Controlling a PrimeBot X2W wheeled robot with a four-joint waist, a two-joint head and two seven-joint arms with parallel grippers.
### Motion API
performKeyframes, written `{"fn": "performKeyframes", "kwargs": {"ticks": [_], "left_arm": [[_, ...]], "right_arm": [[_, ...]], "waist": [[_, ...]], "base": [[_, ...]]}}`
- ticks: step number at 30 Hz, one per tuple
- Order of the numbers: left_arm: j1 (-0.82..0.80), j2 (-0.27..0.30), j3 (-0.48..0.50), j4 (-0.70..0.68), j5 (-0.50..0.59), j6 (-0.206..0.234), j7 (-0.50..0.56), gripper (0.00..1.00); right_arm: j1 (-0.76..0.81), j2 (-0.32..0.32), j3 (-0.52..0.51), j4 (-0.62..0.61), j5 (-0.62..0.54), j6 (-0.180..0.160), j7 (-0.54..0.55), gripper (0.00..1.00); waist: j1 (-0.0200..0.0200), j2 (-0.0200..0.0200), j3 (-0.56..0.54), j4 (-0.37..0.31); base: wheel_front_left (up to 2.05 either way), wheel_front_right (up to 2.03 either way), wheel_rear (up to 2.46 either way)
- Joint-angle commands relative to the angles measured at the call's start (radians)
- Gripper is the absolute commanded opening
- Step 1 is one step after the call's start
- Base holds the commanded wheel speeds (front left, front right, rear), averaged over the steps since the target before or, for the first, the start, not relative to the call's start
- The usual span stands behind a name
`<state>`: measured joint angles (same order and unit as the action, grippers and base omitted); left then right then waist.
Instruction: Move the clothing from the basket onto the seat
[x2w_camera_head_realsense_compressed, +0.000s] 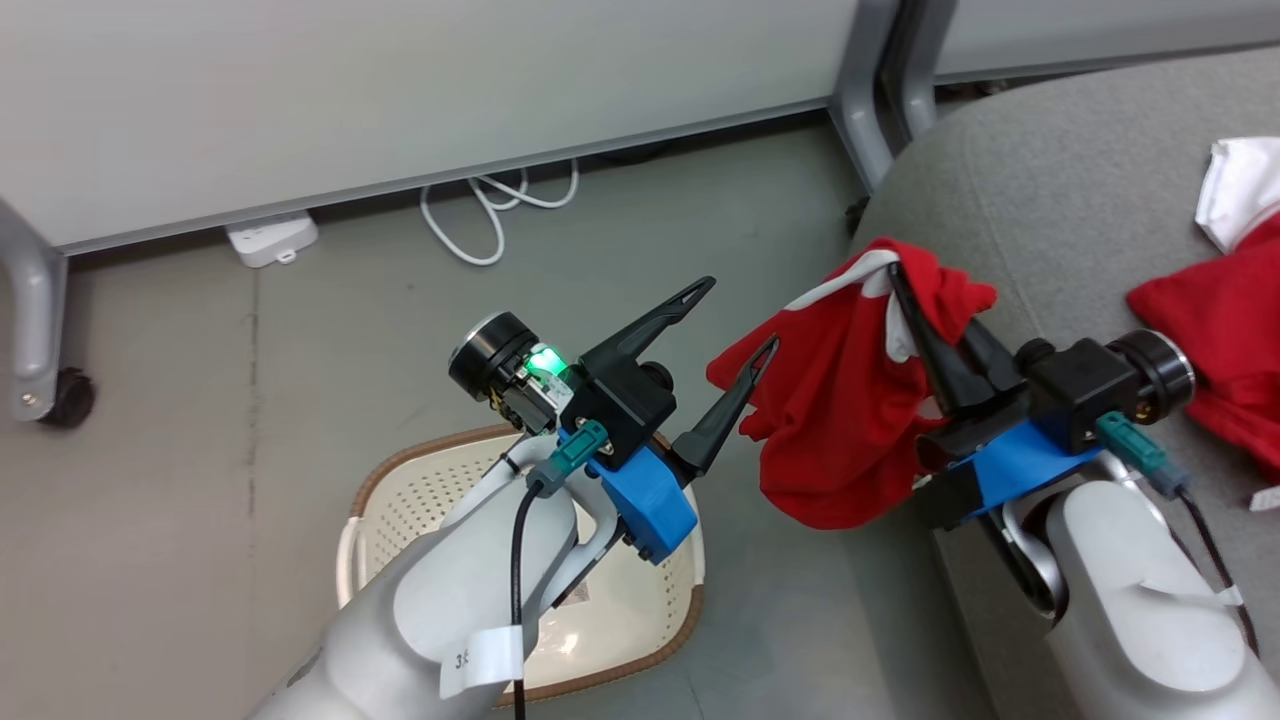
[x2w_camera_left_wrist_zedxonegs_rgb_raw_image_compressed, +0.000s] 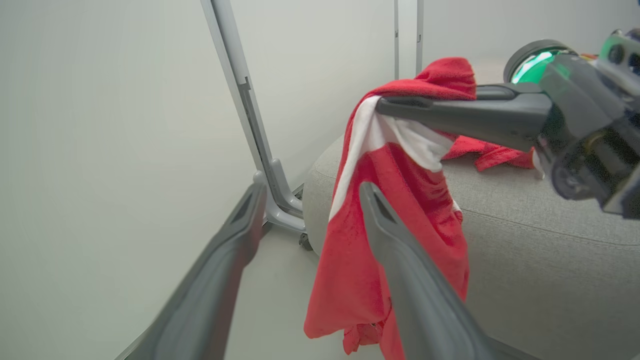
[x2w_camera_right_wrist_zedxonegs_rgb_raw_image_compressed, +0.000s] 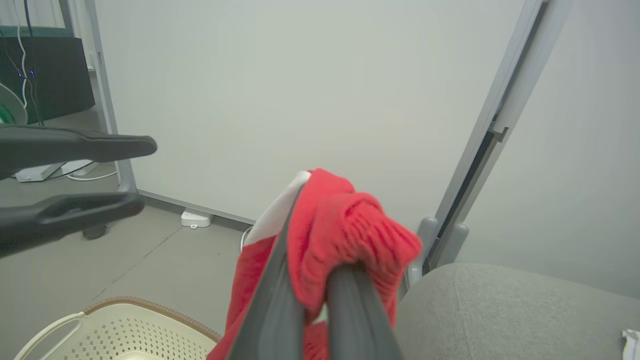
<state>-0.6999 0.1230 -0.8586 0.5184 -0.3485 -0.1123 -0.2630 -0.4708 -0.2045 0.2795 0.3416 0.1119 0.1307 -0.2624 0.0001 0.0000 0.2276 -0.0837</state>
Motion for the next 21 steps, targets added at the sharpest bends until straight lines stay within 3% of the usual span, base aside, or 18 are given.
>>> {"fn": "performKeyframes", "kwargs": {"ticks": [1,21], "left_arm": [[-0.017,0.003,-0.007,0.0,0.007,-0.004,-0.003,1.0],[-0.043,0.011,-0.079,0.008,0.008,-0.013,0.0,1.0]], "right_arm": [[-0.006,-0.007,-0.018,-0.011,-0.003,0.0,-0.004,0.0],[0.083,0.008,-0.219,-0.105,-0.023,0.0,-0.004,0.0]], "waist": [[-0.0001,0.0,0.02,-0.032],[-0.0001,0.0,0.101,-0.218]], "base": [[0.0,0.0,0.0],[0.0,0.0,0.0]]}}
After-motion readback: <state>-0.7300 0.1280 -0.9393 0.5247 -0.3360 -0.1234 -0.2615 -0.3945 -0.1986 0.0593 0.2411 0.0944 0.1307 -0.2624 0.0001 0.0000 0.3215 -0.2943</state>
